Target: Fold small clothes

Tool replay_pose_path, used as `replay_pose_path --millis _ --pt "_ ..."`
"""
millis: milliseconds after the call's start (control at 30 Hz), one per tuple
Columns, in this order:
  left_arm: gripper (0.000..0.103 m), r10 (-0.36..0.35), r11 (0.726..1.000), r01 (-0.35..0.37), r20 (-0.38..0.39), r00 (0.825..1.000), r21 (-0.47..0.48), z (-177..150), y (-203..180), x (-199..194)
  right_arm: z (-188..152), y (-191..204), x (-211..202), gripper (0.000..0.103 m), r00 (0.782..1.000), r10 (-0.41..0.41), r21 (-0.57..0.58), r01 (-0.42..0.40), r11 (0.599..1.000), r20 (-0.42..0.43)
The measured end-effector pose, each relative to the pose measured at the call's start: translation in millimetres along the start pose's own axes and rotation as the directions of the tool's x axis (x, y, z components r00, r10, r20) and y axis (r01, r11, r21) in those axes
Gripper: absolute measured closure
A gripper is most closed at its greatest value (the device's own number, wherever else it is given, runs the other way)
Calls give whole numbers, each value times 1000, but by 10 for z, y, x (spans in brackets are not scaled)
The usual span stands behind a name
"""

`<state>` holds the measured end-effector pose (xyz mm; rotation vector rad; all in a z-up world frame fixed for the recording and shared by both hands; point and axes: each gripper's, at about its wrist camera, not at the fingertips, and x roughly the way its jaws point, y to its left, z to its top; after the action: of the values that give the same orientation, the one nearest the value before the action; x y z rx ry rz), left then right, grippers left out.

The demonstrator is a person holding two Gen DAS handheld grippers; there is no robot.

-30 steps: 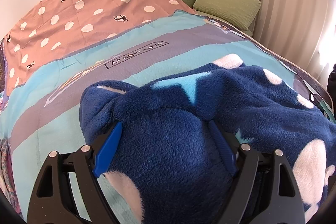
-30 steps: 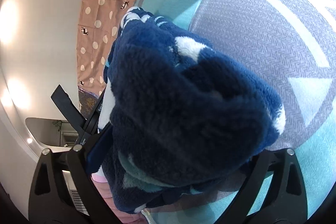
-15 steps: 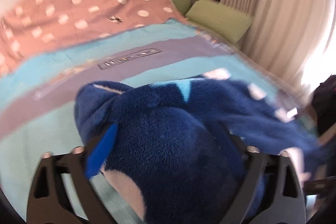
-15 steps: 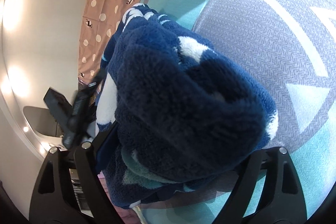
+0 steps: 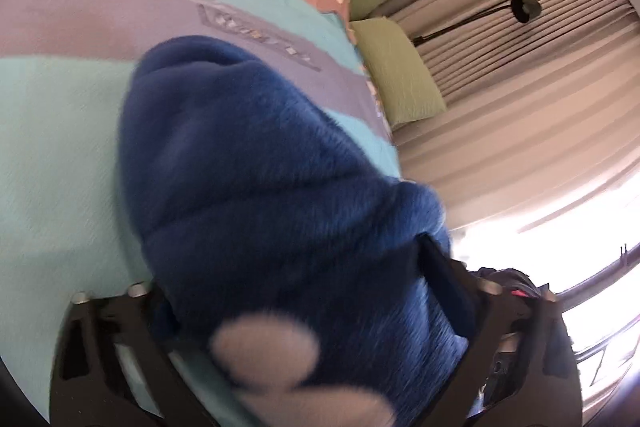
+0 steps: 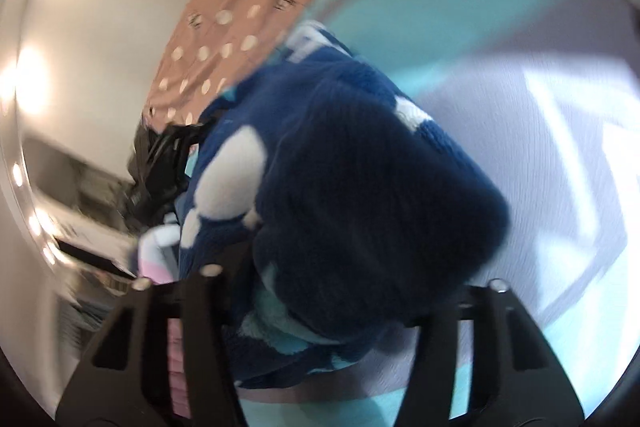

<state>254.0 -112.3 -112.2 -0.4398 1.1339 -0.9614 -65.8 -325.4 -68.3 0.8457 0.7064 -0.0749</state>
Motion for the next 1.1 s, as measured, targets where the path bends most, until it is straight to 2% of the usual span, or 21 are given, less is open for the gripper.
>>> replay_pose_path --millis 33,100,167,200,267,367,400,533,567,667,700,733,767,800,833,867,900,967,1000,1033,1100 --pt "34 15 999 -16 20 1000 47 25 -102 -53 115 92 -21 57 999 -19 -64 21 998 29" --pt "46 36 989 -47 77 996 140 74 -340 -221 429 294 39 58 997 -42 -192 55 980 72" --pt "47 47 981 -69 124 991 179 188 -474 -377 737 444 176 58 996 -30 -281 51 958 80" --pt "47 60 976 -91 156 986 200 307 -557 -488 1028 557 341 58 998 -4 -328 24 944 60" --pt "46 94 963 -146 223 970 228 561 -664 -677 1503 693 652 57 999 35 -345 -27 938 16" --pt "46 165 943 -246 327 930 225 1061 -743 -912 2203 1018 1203 57 999 46 -415 -45 909 -9" --pt "46 205 932 -295 360 910 213 1275 -735 -966 2422 1153 1412 56 999 38 -446 -36 894 -4" --pt "46 325 885 -431 431 842 176 1872 -567 -1047 3017 1436 2220 56 999 40 -463 -33 886 7" --pt "46 353 869 -466 454 818 165 2031 -468 -1009 3077 1444 2380 56 999 42 -460 -37 887 0" --pt "46 405 851 -514 487 774 110 2255 -155 -945 3212 1349 3101 47 999 -7 -454 -17 891 -51" --pt "44 433 846 -528 492 756 67 2320 44 -891 3227 1272 3370 36 995 -69 -452 32 891 -65" --pt "36 473 834 -552 490 732 21 2352 258 -817 3183 1133 3681 34 978 -194 -452 136 881 -83" --pt "31 515 815 -580 476 713 -12 2374 430 -713 3112 955 3920 34 950 -297 -446 225 866 -97" --pt "28 585 776 -629 427 690 -45 2375 681 -540 3075 804 3977 33 957 -275 -391 218 894 -97" --pt "28 642 742 -666 364 675 -72 2343 899 -391 3074 705 3957 33 971 -218 -319 176 931 -100" --pt "28 675 723 -685 308 670 -91 2268 1099 -288 3060 601 3885 33 983 -152 -242 122 963 -106" --pt "28 672 732 -674 277 687 -102 2134 1279 -203 3030 560 3782 33 986 -130 -222 105 969 -102" --pt "28 631 771 -624 279 724 -126 1995 1343 -291 2933 669 3541 36 982 -186 -309 165 936 -37" --pt "28 616 782 -610 308 725 -128 1958 1304 -370 2824 782 3363 39 974 -225 -381 211 900 8" --pt "28 610 782 -612 343 714 -118 1897 1212 -467 2742 857 3219 42 970 -240 -429 234 873 42" --pt "28 615 757 -652 388 687 -45 1753 933 -576 2453 1132 2696 42 956 -226 -536 291 792 185"
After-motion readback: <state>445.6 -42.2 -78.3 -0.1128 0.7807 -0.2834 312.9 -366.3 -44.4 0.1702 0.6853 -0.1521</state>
